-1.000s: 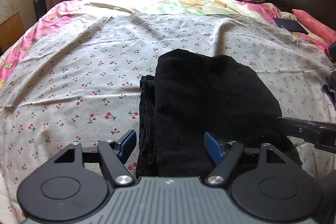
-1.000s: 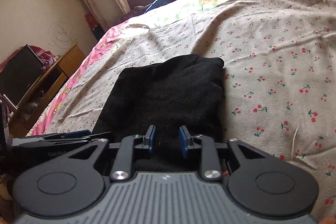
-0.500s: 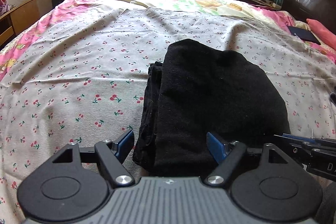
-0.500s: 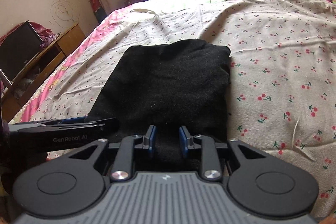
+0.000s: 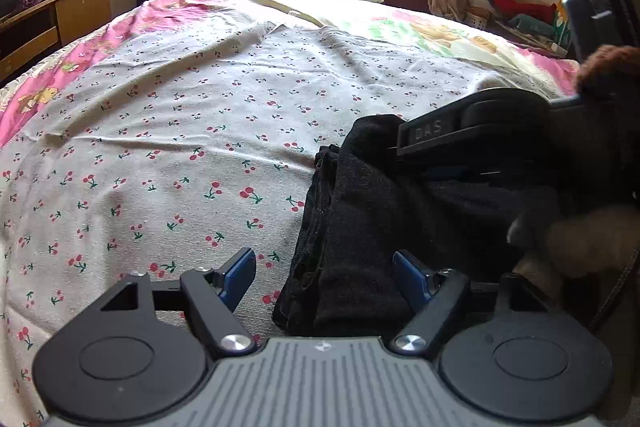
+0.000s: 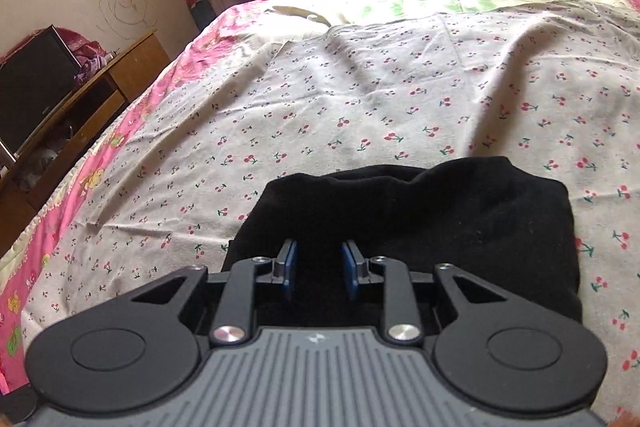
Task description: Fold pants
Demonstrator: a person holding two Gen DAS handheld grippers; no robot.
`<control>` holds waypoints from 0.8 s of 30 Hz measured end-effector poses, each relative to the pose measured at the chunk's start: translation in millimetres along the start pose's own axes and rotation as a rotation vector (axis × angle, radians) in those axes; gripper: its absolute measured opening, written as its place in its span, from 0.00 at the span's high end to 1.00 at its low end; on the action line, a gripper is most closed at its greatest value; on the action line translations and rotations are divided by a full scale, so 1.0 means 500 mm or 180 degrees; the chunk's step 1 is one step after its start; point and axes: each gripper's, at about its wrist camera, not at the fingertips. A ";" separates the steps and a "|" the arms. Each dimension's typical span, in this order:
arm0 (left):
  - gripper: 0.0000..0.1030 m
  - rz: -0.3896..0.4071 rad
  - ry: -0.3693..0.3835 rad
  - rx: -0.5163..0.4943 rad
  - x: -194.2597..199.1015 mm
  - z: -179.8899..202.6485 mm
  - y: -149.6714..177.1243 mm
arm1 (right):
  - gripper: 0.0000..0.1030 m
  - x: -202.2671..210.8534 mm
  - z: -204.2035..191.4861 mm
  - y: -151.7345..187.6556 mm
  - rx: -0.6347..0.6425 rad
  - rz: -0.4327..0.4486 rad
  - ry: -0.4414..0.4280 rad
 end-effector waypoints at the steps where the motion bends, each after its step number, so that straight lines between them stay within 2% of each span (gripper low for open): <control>1: 0.14 -0.0013 -0.0001 -0.0004 -0.003 0.001 0.000 | 0.73 -0.025 -0.002 -0.005 0.0042 -0.0065 0.0010; 4: 0.13 -0.0045 0.0016 -0.0054 -0.009 0.003 0.000 | 0.67 -0.065 0.005 -0.025 0.0072 -0.0164 -0.0159; 7: 0.12 -0.0065 0.0046 -0.0074 -0.008 0.000 0.000 | 0.67 -0.063 0.008 -0.030 0.0114 -0.0202 -0.0214; 11: 0.12 -0.0016 0.0076 0.0028 0.005 -0.005 0.003 | 0.67 0.002 0.005 -0.018 0.0012 0.0001 -0.0221; 13: 0.12 0.0029 0.0030 0.0003 0.011 0.001 0.005 | 0.67 0.067 0.001 0.005 -0.0067 0.0174 -0.0238; 15: 0.12 0.0018 -0.0001 -0.0034 0.010 0.006 0.006 | 0.68 0.126 -0.005 0.045 0.0032 0.0282 -0.0116; 19: 0.12 -0.0072 -0.0008 -0.0120 0.003 0.017 0.005 | 0.67 0.208 0.017 0.138 0.0086 0.0384 0.0366; 22: 0.10 -0.0130 -0.0024 -0.0251 -0.003 0.030 0.007 | 0.70 0.208 0.059 0.182 -0.0166 0.0241 0.0457; 24: 0.10 -0.0083 -0.0075 -0.0313 0.002 0.036 0.010 | 0.69 0.215 0.058 0.172 -0.0203 0.0265 0.0445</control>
Point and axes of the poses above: each gripper's, at about its wrist camera, not at the fingertips, and x roughly against the way its jaws point, z to its right, y to its underside, and after that the axes turned 7 degrees about -y, right-handed
